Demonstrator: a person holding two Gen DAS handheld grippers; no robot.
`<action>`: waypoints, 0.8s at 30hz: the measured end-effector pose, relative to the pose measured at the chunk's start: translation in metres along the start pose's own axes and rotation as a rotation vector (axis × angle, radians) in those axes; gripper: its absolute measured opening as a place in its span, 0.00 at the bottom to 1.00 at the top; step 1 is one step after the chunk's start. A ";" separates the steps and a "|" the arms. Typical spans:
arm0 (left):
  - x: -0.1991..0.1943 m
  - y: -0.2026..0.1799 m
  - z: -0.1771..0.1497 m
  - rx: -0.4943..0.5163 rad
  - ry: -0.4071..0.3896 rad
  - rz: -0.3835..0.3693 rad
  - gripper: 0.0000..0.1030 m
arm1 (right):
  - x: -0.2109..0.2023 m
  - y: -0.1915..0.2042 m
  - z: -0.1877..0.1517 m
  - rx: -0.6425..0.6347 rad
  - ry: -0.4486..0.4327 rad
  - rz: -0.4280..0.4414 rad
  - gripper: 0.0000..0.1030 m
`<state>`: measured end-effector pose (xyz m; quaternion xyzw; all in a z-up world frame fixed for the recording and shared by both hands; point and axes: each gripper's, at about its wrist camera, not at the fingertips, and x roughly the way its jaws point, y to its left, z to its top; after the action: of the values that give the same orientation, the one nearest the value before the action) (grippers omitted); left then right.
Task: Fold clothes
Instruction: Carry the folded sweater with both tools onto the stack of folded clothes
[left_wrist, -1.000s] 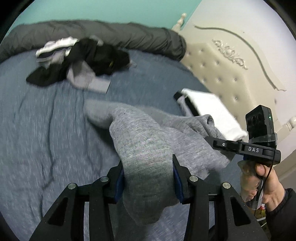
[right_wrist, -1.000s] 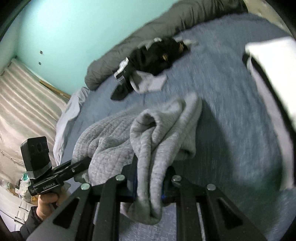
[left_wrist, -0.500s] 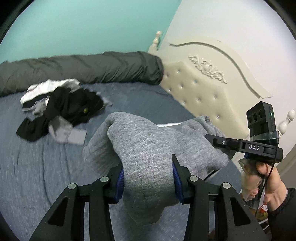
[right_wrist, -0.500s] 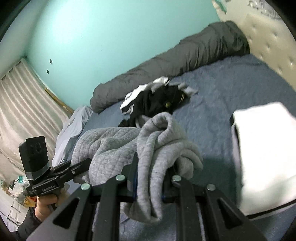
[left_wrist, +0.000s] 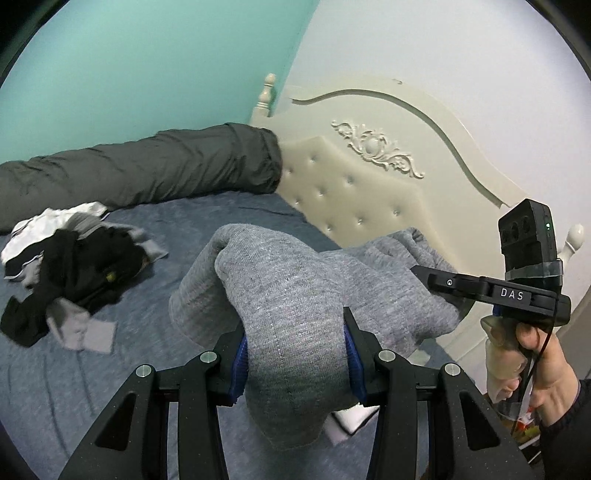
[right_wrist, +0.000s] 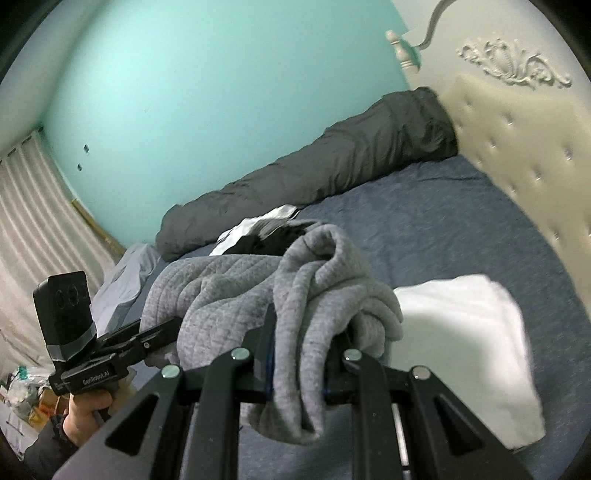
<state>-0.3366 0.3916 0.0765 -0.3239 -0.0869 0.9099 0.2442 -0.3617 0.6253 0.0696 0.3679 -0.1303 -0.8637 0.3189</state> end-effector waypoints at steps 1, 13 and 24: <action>0.008 -0.004 0.004 0.002 0.000 -0.006 0.46 | -0.002 -0.006 0.004 0.001 -0.005 -0.005 0.16; 0.088 -0.036 0.039 0.008 -0.017 -0.057 0.46 | -0.012 -0.079 0.041 -0.001 -0.057 -0.062 0.16; 0.144 -0.054 0.051 0.041 -0.100 -0.045 0.46 | -0.001 -0.123 0.076 -0.040 -0.104 -0.124 0.16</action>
<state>-0.4449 0.5106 0.0543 -0.2708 -0.0878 0.9209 0.2663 -0.4712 0.7191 0.0664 0.3236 -0.1064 -0.9020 0.2651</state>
